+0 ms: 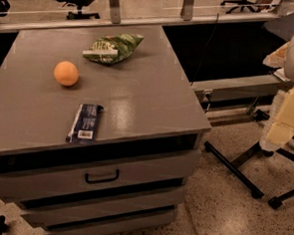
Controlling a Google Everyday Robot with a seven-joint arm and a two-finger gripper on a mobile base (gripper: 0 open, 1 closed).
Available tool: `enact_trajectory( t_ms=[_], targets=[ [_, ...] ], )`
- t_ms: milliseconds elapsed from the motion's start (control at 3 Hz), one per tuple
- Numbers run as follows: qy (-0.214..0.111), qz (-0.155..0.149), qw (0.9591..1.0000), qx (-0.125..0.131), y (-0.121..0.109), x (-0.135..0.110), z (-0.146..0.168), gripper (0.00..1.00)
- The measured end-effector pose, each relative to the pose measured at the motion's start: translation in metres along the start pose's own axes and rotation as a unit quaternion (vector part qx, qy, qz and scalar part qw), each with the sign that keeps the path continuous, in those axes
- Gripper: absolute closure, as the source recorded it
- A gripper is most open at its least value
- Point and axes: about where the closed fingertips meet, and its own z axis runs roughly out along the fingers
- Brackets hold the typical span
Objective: Pick orange
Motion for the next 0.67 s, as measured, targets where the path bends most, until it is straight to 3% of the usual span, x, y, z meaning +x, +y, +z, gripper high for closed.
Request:
enact_trajectory(
  t_ms=[333,667],
  targets=[
    [0.0,0.0,1.0,0.0,0.0,0.0,0.0,0.0],
    [-0.025,-0.029,0.999,0.024,-0.02,-0.026,0.0,0.0]
  ],
)
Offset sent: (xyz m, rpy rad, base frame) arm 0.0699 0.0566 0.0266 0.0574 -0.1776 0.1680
